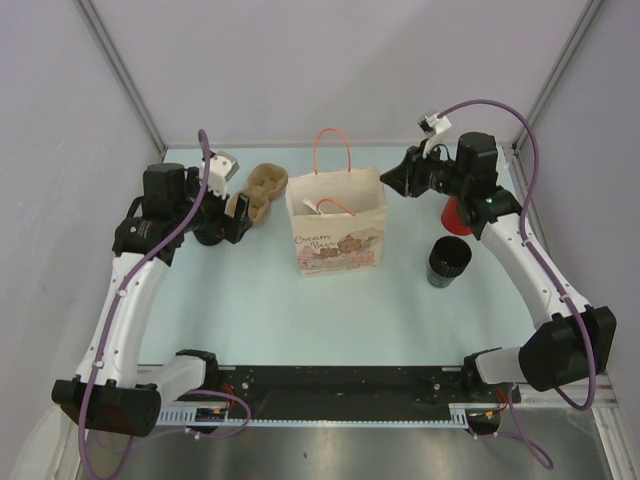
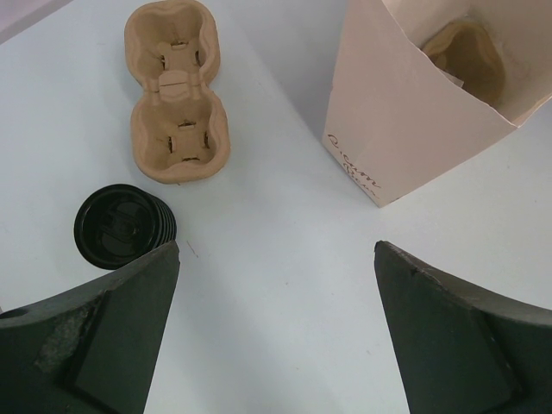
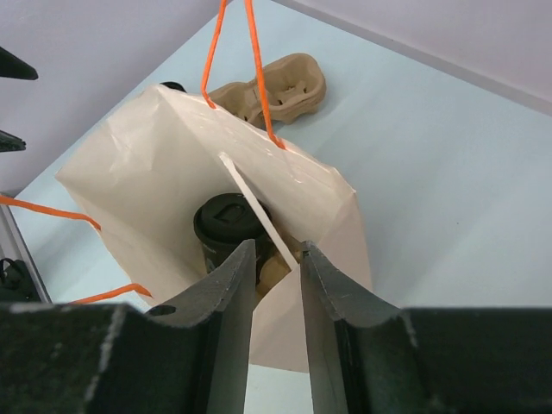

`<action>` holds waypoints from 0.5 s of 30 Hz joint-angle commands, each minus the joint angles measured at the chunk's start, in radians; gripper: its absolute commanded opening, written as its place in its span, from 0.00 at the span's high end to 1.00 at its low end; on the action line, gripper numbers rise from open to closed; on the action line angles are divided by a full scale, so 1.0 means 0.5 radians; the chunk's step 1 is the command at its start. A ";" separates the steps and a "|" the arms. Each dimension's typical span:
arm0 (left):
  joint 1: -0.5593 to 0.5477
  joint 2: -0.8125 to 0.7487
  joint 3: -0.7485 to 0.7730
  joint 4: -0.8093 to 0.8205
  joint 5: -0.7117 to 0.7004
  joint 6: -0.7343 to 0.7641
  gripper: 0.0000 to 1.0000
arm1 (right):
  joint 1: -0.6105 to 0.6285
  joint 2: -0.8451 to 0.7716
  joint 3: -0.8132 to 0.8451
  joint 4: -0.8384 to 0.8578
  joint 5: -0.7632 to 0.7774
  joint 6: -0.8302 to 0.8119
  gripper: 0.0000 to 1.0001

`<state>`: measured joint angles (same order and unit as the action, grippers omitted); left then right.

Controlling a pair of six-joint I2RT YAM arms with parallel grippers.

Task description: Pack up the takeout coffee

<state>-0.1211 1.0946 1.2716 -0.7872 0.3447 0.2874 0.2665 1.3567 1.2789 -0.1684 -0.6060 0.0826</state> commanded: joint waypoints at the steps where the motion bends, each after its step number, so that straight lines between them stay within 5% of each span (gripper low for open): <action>1: 0.018 0.007 0.034 0.040 0.022 -0.044 0.01 | 0.050 -0.066 0.050 -0.031 0.034 -0.110 0.66; 7: 0.018 -0.011 0.022 0.046 -0.008 -0.038 0.01 | 0.212 -0.066 0.059 -0.132 0.411 -0.306 0.49; 15: 0.018 -0.029 0.107 -0.021 -0.054 0.060 0.00 | 0.194 -0.222 0.062 -0.249 0.568 -0.518 0.11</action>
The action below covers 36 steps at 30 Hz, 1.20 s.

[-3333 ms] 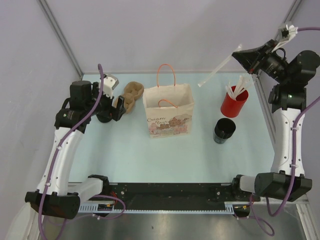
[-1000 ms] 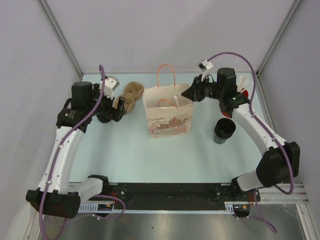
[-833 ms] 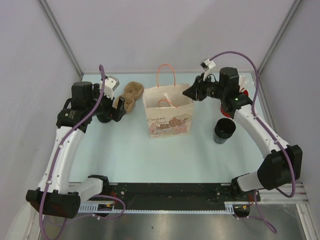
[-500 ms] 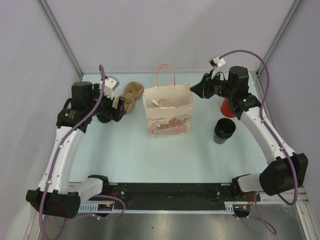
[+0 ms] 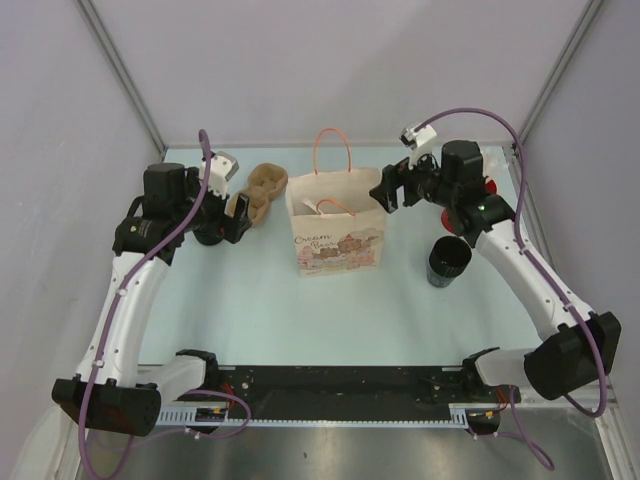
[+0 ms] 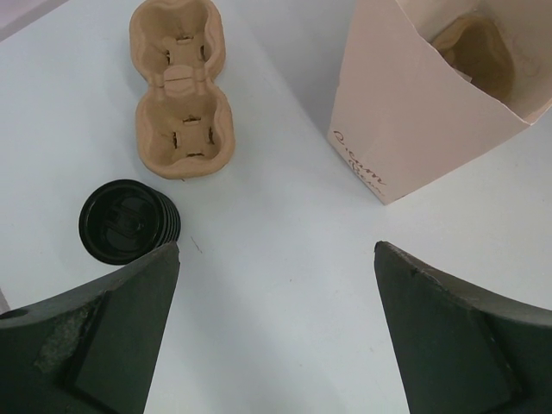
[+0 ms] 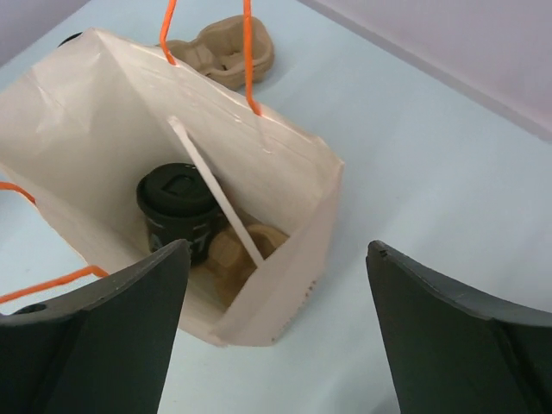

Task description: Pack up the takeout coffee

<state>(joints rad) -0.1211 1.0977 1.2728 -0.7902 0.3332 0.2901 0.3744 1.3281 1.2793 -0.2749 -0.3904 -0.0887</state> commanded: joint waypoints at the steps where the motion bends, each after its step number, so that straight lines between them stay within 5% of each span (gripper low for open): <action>1: 0.018 -0.039 0.114 -0.018 -0.044 0.067 0.00 | -0.034 -0.201 0.061 -0.051 0.149 -0.224 0.05; 7: 0.018 -0.124 0.176 -0.030 -0.194 0.153 0.01 | -0.101 -0.398 0.104 -0.183 0.317 -0.399 0.00; 17: 0.018 -0.591 0.139 0.390 -0.366 -0.006 0.00 | -0.092 -0.631 0.490 -0.416 0.781 -0.464 0.00; 23: 0.018 -0.566 0.415 0.347 -0.332 -0.043 0.01 | -0.089 -0.696 0.886 -0.607 0.989 -0.476 0.00; 36: 0.015 -0.422 1.199 0.203 -0.752 0.168 0.00 | -0.099 -0.604 1.384 -0.607 1.361 -0.283 0.00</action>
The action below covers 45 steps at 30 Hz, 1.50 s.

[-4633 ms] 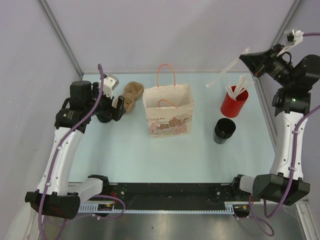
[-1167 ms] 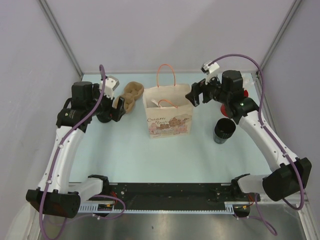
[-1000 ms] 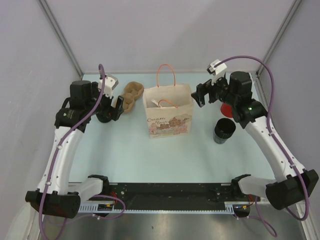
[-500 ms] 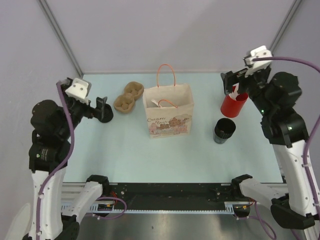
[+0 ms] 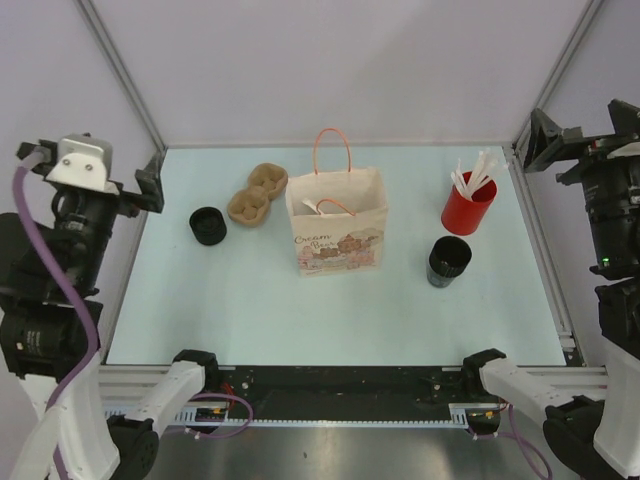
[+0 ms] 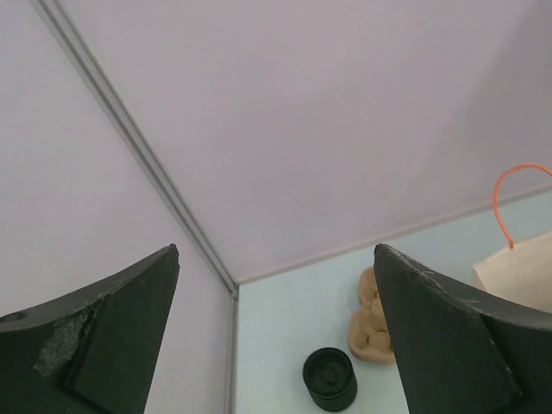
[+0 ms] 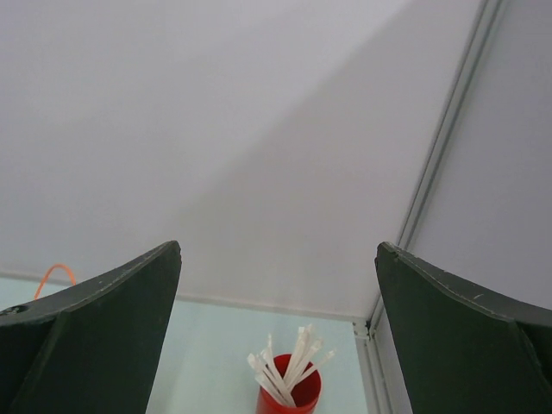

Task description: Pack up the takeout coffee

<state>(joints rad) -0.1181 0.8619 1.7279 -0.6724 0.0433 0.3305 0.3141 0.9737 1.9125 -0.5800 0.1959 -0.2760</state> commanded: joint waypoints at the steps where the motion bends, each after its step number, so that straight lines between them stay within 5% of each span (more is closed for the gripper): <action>1: 0.009 0.083 0.339 -0.045 -0.188 0.103 0.01 | 0.028 0.123 0.172 0.006 0.225 0.098 0.00; 17: 0.009 0.212 0.667 -0.085 -0.261 0.026 0.00 | 0.099 0.222 0.301 -0.027 0.280 0.187 0.00; 45: 0.009 0.187 0.668 -0.116 -0.191 -0.023 0.01 | 0.108 0.203 0.206 -0.012 0.246 0.205 0.00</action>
<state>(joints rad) -0.1177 0.9611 2.0396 -0.7216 -0.0563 0.3416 0.3611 1.0798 2.0109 -0.6094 0.3202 -0.1905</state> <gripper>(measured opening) 0.994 0.994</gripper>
